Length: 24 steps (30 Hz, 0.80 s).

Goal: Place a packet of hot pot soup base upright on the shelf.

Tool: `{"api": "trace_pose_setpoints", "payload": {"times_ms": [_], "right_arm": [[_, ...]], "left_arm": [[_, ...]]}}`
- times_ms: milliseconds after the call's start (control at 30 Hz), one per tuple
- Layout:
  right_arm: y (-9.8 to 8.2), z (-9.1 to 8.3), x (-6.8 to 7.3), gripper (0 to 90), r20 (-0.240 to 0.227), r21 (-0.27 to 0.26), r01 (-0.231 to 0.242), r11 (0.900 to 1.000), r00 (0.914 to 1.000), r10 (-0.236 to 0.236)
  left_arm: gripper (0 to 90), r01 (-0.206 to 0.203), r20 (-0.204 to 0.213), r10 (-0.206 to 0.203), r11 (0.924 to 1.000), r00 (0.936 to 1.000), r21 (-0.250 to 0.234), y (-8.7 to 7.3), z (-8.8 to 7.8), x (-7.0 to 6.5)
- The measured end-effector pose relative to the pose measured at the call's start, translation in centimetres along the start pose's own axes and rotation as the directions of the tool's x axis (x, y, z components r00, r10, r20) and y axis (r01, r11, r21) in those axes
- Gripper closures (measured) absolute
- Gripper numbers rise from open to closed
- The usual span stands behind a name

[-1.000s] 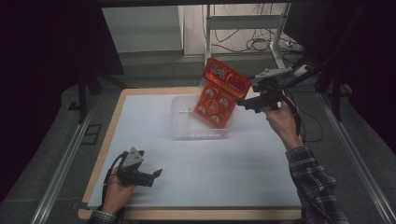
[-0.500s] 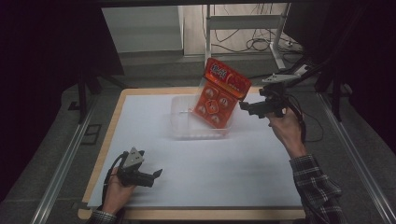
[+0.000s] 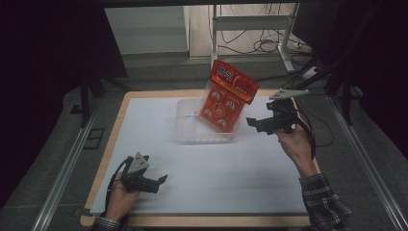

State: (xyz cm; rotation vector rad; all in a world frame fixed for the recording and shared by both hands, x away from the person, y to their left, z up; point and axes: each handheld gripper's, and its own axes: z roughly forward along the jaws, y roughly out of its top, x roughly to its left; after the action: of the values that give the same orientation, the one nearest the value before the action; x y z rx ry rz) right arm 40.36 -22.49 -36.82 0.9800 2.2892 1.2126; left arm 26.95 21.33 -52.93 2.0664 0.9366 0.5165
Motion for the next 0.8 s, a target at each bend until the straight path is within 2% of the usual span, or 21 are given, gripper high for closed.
{"api": "trace_pose_setpoints", "payload": {"times_ms": [100, 267, 467, 800], "right_arm": [[-0.5, -0.3, 0.2, 1.5, -0.015, -0.018, -0.002, 1.0, 0.9999, 0.002], [-1.3, -0.6, 0.5, 1.5, 0.002, -0.042, 0.013, 0.999, 0.9999, -0.013], [-2.2, -0.5, 0.8, 1.0, 0.028, -0.016, 0.028, 0.999, 0.9992, -0.028], [-3.5, -0.5, 1.6, 0.0, 0.03, 0.006, 0.044, 0.999, 0.9986, -0.044]], "left_arm": [[0.4, -0.001, -0.001, 0.001, 1.0, 1.0, -0.001, 0.0, 0.0, 0.0], [0.4, -0.006, -0.004, 0.006, 1.0, 1.0, -0.001, 0.0, 0.0, 0.0], [0.4, -0.007, -0.003, 0.007, 1.0, 1.0, 0.0, 0.0, 0.0, 0.0], [0.4, -0.003, -0.002, 0.003, 1.0, 1.0, -0.002, 0.0, 0.0, 0.0]]}}
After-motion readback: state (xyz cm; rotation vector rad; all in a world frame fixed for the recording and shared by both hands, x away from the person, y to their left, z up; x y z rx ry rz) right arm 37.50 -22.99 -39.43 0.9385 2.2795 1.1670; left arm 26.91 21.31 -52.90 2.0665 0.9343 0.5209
